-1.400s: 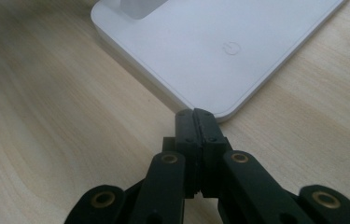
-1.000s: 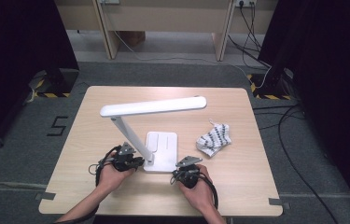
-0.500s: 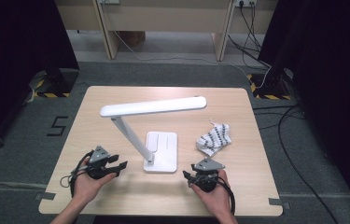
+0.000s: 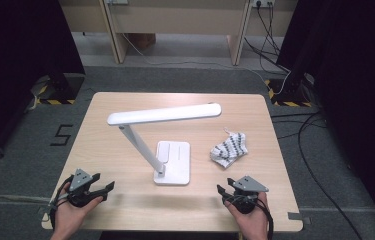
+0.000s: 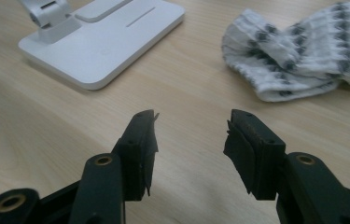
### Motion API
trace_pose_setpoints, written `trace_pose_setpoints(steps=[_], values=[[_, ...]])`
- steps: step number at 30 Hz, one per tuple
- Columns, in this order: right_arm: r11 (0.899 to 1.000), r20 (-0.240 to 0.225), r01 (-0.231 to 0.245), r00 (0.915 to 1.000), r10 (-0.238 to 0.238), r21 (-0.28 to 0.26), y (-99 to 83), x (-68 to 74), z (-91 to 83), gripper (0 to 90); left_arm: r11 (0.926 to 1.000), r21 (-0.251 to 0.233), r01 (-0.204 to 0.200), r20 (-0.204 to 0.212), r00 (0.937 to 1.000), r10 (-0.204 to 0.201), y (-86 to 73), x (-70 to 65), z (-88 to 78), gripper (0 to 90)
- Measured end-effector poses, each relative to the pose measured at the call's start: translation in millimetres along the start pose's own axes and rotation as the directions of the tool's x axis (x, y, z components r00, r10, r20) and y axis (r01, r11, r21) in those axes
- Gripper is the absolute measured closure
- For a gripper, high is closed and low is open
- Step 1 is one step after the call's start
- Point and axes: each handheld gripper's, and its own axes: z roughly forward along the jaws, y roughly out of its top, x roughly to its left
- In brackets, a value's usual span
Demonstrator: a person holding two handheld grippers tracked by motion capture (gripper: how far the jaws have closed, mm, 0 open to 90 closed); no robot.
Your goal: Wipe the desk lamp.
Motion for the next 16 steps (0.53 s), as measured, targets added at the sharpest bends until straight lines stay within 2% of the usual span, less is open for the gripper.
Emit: trace_pose_setpoints(steps=[2, 7, 12, 16], values=[[1.0, 0.021, -0.015, 0.9997, 0.015, -0.027, -3.5, -4.2, -3.4, 51.4, 0.9995, -0.012, 0.029, 0.002, 0.9996, -0.029, -4.4, 3.0, -0.5, 33.8], [0.997, 0.056, -0.06, 0.9964, 0.063, -0.057, -9.9, -10.8, -7.9, 50.7, 0.9986, -0.026, 0.045, -0.004, 0.999, -0.046, -10.1, 8.3, -1.2, 34.1], [0.995, 0.079, -0.069, 0.9941, 0.074, -0.067, -12.1, -15.0, -7.7, 48.2, 0.9972, -0.041, 0.063, 0.004, 0.998, -0.063, -11.4, 9.2, 0.2, 34.7], [0.995, 0.084, -0.075, 0.9932, 0.081, -0.064, -13.5, -15.8, -6.6, 47.9, 0.9973, -0.045, 0.058, 0.004, 0.9983, -0.058, -10.7, 8.0, 1.2, 34.8]])
